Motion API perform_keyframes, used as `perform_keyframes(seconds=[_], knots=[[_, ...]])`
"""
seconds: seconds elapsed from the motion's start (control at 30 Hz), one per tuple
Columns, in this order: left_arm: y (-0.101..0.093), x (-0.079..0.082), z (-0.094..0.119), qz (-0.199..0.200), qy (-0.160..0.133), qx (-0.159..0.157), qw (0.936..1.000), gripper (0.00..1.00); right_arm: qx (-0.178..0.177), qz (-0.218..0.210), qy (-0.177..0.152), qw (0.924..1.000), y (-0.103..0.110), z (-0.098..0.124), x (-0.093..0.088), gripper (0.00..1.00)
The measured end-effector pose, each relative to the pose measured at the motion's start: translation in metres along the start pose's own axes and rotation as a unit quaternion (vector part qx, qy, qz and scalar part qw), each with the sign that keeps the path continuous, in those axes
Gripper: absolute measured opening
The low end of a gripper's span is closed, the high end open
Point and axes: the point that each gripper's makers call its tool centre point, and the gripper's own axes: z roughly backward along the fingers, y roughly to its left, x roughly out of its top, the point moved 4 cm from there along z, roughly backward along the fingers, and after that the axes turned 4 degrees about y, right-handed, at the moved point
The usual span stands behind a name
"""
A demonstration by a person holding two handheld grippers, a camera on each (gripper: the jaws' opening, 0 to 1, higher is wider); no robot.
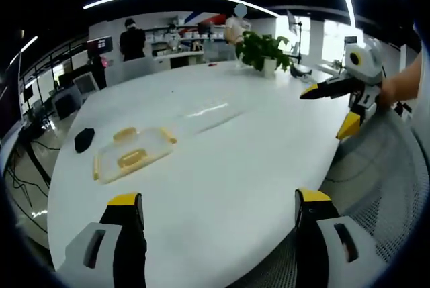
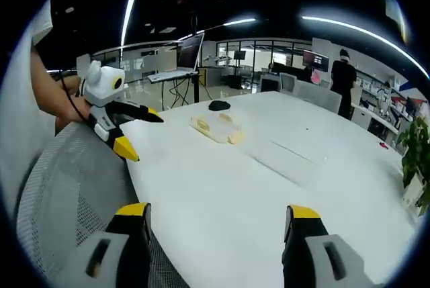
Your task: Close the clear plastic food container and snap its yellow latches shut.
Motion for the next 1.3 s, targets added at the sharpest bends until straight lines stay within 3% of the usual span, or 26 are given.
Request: perform_keyframes(seconds=[0.97,1.3], knots=[[0.0,-0.0005,-0.0006,0.003,0.0,-0.005,1.0,0.91,0.011,0.013,0.012,0.9998,0.0065,-0.0038,-0.0022,0.8],[-0.0048,-0.0019,-0.0021,-0.003,0.005,-0.014,0.9999,0.91,-0.004,0.016,0.002,0.9999,0.0021,0.0,-0.0013,0.79]])
